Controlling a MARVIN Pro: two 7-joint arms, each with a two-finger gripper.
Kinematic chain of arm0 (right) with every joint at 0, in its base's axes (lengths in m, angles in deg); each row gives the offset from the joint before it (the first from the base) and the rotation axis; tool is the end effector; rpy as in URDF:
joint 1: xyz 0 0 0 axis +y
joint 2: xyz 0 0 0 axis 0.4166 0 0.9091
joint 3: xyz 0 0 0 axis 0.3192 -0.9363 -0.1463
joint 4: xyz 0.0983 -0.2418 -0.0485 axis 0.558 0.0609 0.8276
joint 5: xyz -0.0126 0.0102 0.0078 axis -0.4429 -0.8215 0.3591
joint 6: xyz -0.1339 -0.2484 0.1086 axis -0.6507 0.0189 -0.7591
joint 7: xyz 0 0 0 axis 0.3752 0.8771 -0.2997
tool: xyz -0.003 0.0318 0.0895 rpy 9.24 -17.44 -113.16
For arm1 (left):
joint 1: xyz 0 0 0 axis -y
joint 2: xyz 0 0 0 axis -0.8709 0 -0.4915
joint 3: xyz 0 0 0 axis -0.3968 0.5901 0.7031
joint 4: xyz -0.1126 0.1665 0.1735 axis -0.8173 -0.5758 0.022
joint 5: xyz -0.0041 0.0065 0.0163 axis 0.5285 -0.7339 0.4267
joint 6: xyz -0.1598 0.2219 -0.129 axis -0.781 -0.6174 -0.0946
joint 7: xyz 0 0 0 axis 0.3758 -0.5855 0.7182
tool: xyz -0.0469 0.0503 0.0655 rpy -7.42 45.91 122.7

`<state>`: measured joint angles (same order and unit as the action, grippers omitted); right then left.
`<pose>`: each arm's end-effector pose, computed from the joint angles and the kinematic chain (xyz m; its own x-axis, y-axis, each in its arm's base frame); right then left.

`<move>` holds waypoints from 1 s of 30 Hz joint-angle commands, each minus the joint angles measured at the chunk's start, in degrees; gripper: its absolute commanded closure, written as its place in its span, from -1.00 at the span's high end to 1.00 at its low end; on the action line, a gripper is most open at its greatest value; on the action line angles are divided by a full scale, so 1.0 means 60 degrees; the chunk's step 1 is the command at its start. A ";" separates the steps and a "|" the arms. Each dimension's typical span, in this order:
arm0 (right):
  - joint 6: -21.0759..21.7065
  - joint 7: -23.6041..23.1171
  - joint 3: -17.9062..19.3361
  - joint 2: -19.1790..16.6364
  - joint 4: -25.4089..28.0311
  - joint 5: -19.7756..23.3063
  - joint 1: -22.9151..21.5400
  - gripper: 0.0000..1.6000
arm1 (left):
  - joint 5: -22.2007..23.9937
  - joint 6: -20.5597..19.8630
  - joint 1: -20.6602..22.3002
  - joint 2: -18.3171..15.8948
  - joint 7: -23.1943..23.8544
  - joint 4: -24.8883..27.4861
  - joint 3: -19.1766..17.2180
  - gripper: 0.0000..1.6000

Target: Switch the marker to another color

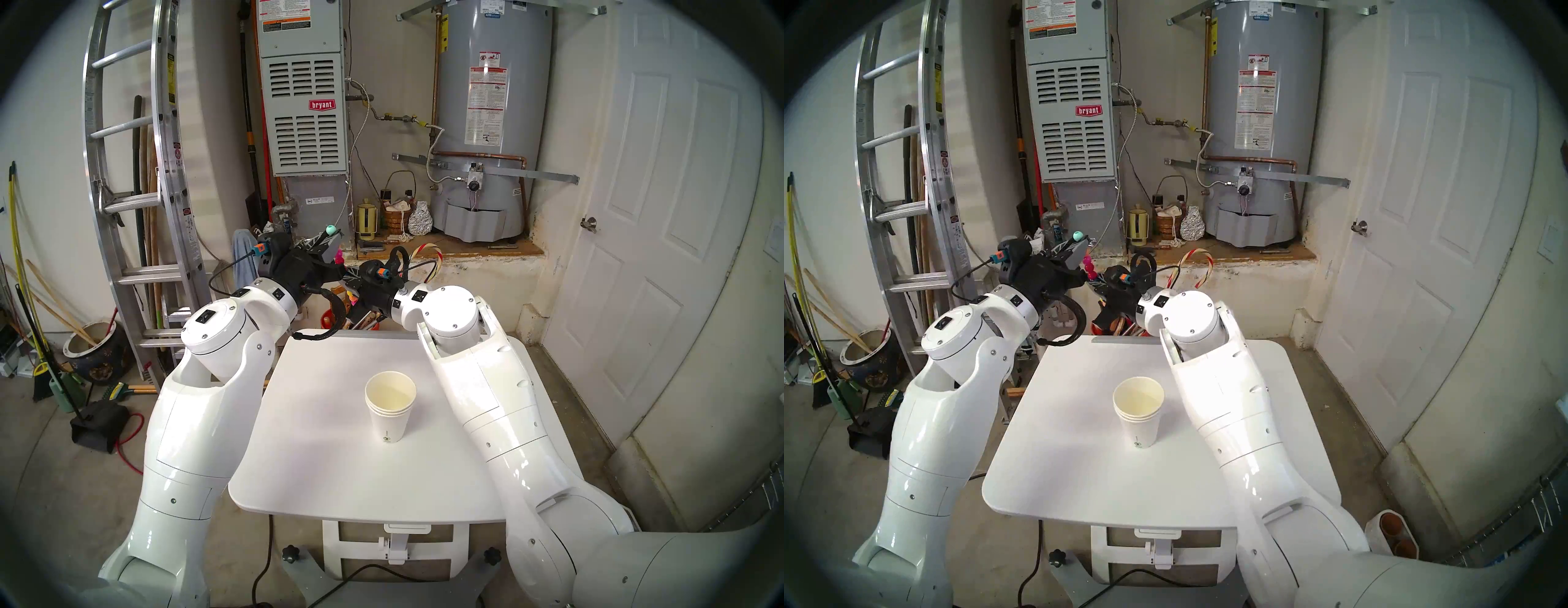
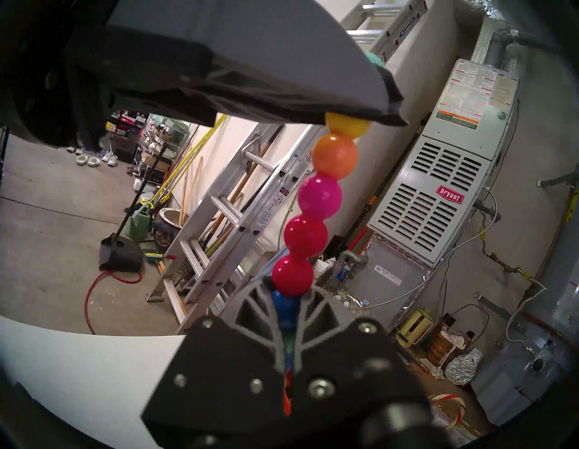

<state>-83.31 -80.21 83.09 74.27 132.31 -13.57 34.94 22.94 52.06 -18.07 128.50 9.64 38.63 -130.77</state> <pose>0.4873 0.1923 -0.1440 -0.3912 0.3367 0.8565 0.6664 -0.5382 0.5159 0.4248 -0.0122 -0.1003 -0.1363 0.2310 0.9634 -0.4233 -0.8928 0.1541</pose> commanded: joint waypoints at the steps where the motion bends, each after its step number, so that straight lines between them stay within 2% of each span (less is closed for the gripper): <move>1: -0.0319 0.0116 0.0051 0.0278 0.0438 0.0143 -0.0526 -1.00 | -0.0092 0.0012 -0.0035 -0.0045 -0.0039 -0.0081 0.0008 -1.00; 19: -0.0426 0.0089 0.0118 0.0391 0.0592 0.0179 -0.0502 -1.00 | -0.0127 0.0043 -0.0020 0.0033 0.0018 -0.0115 -0.0086 -1.00; 30: -0.0481 0.0132 0.0101 0.0359 0.0511 0.0139 -0.0475 -1.00 | 0.0123 0.0057 -0.0040 0.0210 0.0019 -0.0050 -0.0201 -1.00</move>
<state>-84.32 -79.94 84.02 74.32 132.53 -13.61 34.88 22.87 52.30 -18.17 128.95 9.75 37.95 -131.91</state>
